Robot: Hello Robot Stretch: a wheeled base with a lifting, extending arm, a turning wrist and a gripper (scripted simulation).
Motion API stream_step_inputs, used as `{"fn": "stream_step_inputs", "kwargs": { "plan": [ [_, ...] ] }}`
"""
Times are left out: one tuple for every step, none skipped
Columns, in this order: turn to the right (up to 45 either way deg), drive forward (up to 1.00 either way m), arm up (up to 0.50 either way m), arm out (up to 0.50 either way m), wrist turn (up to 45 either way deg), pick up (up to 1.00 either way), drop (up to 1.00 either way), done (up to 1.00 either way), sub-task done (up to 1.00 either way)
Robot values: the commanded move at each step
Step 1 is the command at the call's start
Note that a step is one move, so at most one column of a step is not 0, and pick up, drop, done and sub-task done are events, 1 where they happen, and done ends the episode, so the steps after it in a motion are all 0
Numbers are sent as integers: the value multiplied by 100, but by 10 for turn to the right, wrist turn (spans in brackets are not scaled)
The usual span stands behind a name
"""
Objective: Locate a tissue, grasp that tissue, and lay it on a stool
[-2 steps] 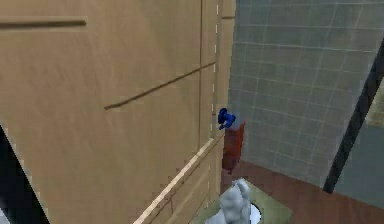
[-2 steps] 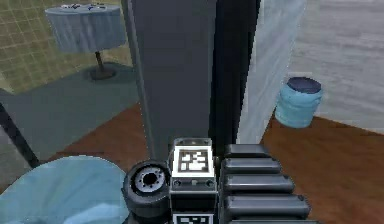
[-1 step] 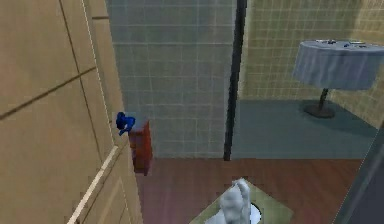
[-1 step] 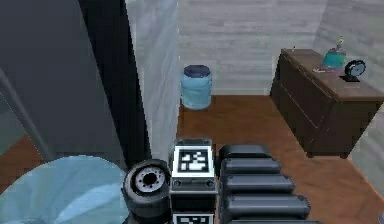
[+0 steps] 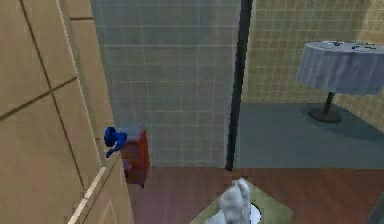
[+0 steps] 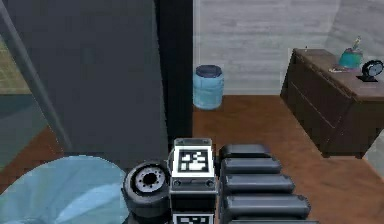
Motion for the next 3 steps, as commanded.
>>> {"fn": "stream_step_inputs", "kwargs": {
  "plan": [
    [210, 0, 0, 0, 0, 0, 0, 0, 0],
    [0, 80, 0, 0, 0, 0, 0, 0, 0],
    [150, 0, 0, 0, 0, 0, 0, 0, 0]
  ]
}}
